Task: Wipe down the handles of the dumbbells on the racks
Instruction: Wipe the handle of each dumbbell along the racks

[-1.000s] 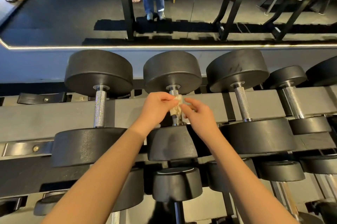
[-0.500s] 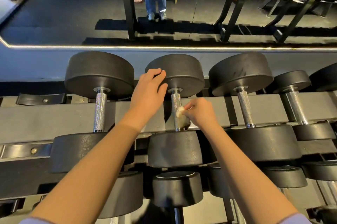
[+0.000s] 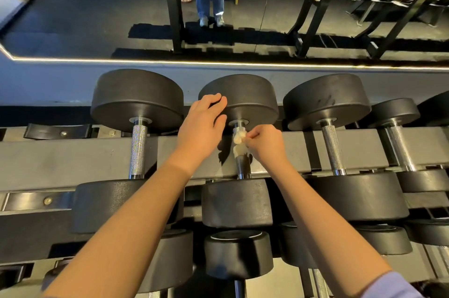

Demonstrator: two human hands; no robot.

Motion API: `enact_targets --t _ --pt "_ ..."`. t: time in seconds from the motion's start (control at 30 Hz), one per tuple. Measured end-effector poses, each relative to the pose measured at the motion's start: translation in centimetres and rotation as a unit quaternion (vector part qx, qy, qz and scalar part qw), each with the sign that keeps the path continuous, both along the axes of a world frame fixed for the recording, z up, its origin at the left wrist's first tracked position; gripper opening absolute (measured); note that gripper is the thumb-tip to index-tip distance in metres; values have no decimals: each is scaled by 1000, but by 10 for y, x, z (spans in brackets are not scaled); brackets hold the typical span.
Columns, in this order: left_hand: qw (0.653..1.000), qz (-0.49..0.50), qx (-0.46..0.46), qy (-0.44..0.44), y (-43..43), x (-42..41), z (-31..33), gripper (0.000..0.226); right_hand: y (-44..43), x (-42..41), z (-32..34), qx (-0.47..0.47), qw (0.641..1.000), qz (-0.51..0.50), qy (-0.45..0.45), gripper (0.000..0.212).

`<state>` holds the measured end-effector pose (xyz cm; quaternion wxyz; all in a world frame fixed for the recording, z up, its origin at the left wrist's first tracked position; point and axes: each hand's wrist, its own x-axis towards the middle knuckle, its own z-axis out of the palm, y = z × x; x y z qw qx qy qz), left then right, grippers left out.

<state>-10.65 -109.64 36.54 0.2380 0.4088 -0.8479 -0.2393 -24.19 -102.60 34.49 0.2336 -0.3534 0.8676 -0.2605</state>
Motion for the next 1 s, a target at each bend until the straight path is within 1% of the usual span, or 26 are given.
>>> enact_targets --t 0.07,0.2,0.27,0.4,0.5,0.6,0.67,0.77,0.83,0.87,0.93,1.0 --pt "1000 1 6 4 -1 0 -1 44 -3 -2 -1 -10 1000 -17 -5 15" --pt "1000 -6 7 4 -3 2 0 43 -18 -2 1 -62 995 -79 2 16" --pt "1000 -7 7 8 -4 2 0 43 -17 -4 0 -58 996 -74 -10 17" --pt "1000 -3 8 16 -3 2 -2 43 0 -4 -1 7 1000 -12 -28 17" --pt "1000 2 11 14 -2 0 -2 43 7 -6 -1 59 997 42 -14 24" --pt "1000 -5 14 -7 -1 0 0 45 12 -6 2 128 987 97 -7 16" --pt "999 -17 20 -24 1 2 3 47 16 -8 4 145 983 115 -10 16" --pt "997 -38 43 -46 6 11 6 49 25 -10 8 149 980 119 -62 3" --pt "997 -45 47 -44 13 28 5 46 29 -8 10 119 985 109 -64 4" --pt "997 -41 38 -44 16 39 3 44 30 -6 11 87 990 101 -50 7" --pt "999 -11 17 -47 20 67 -2 40 31 1 15 8 995 93 -36 15" --pt "998 34 13 -59 21 95 -3 37 27 11 20 -66 992 93 -56 13"
